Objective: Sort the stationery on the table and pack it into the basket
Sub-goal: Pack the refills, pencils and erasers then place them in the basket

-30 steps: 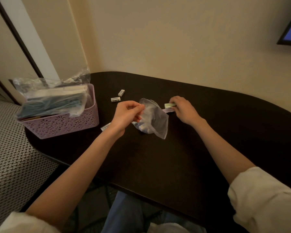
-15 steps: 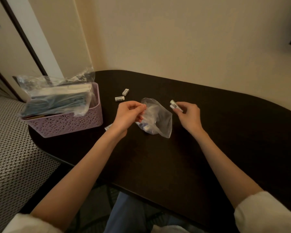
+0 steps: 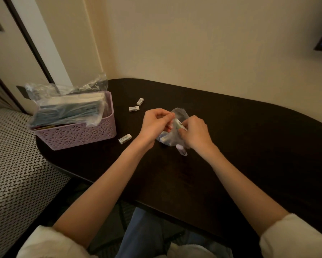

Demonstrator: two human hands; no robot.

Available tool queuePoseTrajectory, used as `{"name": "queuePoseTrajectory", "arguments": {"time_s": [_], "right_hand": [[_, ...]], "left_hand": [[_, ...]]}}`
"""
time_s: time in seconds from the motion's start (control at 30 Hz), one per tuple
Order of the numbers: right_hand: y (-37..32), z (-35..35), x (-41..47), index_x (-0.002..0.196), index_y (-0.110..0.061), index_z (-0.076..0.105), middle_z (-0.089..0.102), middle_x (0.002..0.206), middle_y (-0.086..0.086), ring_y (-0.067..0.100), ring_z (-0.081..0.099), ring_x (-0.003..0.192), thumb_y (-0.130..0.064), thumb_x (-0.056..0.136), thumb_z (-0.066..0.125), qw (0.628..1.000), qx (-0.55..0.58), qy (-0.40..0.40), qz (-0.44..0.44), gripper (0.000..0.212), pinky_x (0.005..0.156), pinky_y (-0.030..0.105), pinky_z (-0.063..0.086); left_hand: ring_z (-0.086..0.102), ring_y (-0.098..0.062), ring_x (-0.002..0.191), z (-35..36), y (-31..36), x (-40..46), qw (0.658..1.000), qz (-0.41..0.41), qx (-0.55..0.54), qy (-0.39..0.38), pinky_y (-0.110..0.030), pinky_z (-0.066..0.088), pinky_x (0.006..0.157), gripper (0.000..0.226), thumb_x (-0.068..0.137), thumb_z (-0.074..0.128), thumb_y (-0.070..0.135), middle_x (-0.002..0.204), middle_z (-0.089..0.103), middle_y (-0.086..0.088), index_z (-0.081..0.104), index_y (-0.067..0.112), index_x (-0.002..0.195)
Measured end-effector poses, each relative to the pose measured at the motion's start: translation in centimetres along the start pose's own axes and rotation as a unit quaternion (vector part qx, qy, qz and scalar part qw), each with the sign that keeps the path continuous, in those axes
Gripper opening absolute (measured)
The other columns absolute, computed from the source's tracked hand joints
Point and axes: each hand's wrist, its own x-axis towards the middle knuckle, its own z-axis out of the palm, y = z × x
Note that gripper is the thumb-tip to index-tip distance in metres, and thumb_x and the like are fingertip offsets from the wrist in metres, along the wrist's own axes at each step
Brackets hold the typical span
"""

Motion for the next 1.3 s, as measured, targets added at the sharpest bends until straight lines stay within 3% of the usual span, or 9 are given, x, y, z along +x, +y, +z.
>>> {"name": "queuePoseTrajectory", "arguments": {"time_s": [0.17, 0.3, 0.47, 0.6, 0.67, 0.8, 0.97, 1.13, 1.3], "right_hand": [[1.2, 1.2, 1.8, 0.082, -0.014, 0.071, 0.067, 0.079, 0.003, 0.016, 0.065, 0.074, -0.014, 0.088, 0.065, 1.000, -0.014, -0.009, -0.001, 0.009, 0.066, 0.032, 0.055], [1.5, 0.5, 1.9, 0.085, -0.012, 0.074, 0.068, 0.081, 0.003, 0.015, 0.065, 0.074, -0.014, 0.088, 0.066, 0.998, -0.024, -0.051, -0.036, 0.009, 0.056, 0.025, 0.048], [2.4, 0.3, -0.1, 0.114, -0.013, 0.070, 0.070, 0.110, 0.001, 0.011, 0.065, 0.099, -0.009, 0.091, 0.059, 0.991, 0.023, 0.039, -0.129, 0.025, 0.085, 0.025, 0.053], [3.8, 0.1, -3.3, 0.098, -0.011, 0.071, 0.068, 0.096, -0.001, 0.006, 0.063, 0.087, 0.001, 0.086, 0.058, 0.955, 0.096, 0.106, -0.261, 0.021, 0.076, 0.024, 0.053], [4.7, 0.3, -3.9, 0.096, -0.014, 0.071, 0.065, 0.096, -0.005, 0.004, 0.061, 0.088, -0.003, 0.084, 0.061, 0.951, 0.063, 0.028, -0.301, 0.019, 0.075, 0.026, 0.054], [5.3, 1.4, -4.0, 0.119, -0.024, 0.064, 0.061, 0.118, -0.011, 0.002, 0.049, 0.115, -0.021, 0.087, 0.065, 0.935, -0.078, -0.136, -0.319, 0.032, 0.096, 0.023, 0.045], [5.4, 1.1, -3.9, 0.112, -0.023, 0.066, 0.059, 0.109, -0.010, 0.001, 0.047, 0.101, -0.024, 0.090, 0.064, 0.938, -0.092, -0.151, -0.299, 0.022, 0.084, 0.020, 0.041], [5.6, -0.7, -3.7, 0.100, -0.021, 0.070, 0.065, 0.093, -0.011, 0.002, 0.058, 0.088, -0.031, 0.086, 0.069, 0.969, 0.130, -0.042, -0.203, 0.018, 0.078, 0.021, 0.048], [3.6, 0.7, -1.9, 0.107, -0.024, 0.069, 0.057, 0.118, -0.005, 0.005, 0.050, 0.112, -0.030, 0.085, 0.070, 0.969, 0.203, 0.029, -0.137, 0.022, 0.096, 0.027, 0.044]], "left_hand": [[0.064, -0.001, 0.061, 0.7, -0.7, 0.6, 0.999, -0.017, 0.013, 0.041, -0.014, 0.051, 0.057, 0.007, 0.092, 0.062, 0.010, 0.079, 0.066, -0.002, 0.068, 0.015, 0.092], [0.062, -0.005, 0.069, 0.6, -1.0, 1.2, 0.998, -0.034, -0.010, 0.061, -0.015, 0.051, 0.058, 0.008, 0.092, 0.063, 0.011, 0.082, 0.065, -0.002, 0.068, 0.016, 0.091], [0.063, -0.009, 0.074, 0.1, -1.4, 1.1, 0.995, -0.027, -0.043, 0.089, -0.018, 0.052, 0.061, 0.007, 0.092, 0.062, 0.012, 0.084, 0.065, -0.004, 0.069, 0.013, 0.095], [0.062, -0.009, 0.074, -0.4, -1.8, 1.1, 0.994, -0.031, -0.045, 0.093, -0.018, 0.050, 0.061, 0.009, 0.092, 0.062, 0.012, 0.085, 0.065, -0.005, 0.069, 0.011, 0.098], [0.061, -0.010, 0.072, -0.5, -1.8, 1.0, 0.994, -0.036, -0.050, 0.091, -0.019, 0.050, 0.061, 0.008, 0.092, 0.062, 0.012, 0.083, 0.065, -0.005, 0.069, 0.011, 0.098], [0.061, -0.010, 0.071, -0.4, -1.5, 0.8, 0.994, -0.041, -0.053, 0.085, -0.019, 0.051, 0.062, 0.008, 0.092, 0.062, 0.011, 0.081, 0.064, -0.005, 0.069, 0.012, 0.096], [0.059, -0.010, 0.068, -0.5, -1.5, 0.4, 0.995, -0.039, -0.048, 0.072, -0.019, 0.050, 0.060, 0.011, 0.092, 0.063, 0.010, 0.078, 0.064, -0.005, 0.069, 0.008, 0.100], [0.059, -0.009, 0.067, -1.3, -1.7, -0.1, 0.998, -0.020, -0.019, 0.057, -0.017, 0.049, 0.058, 0.011, 0.093, 0.061, 0.009, 0.081, 0.064, -0.005, 0.069, 0.009, 0.100], [0.060, -0.009, 0.068, -1.3, -1.5, -0.4, 0.999, -0.019, -0.012, 0.049, -0.017, 0.050, 0.058, 0.012, 0.093, 0.060, 0.009, 0.083, 0.065, -0.006, 0.068, 0.008, 0.102]]}}
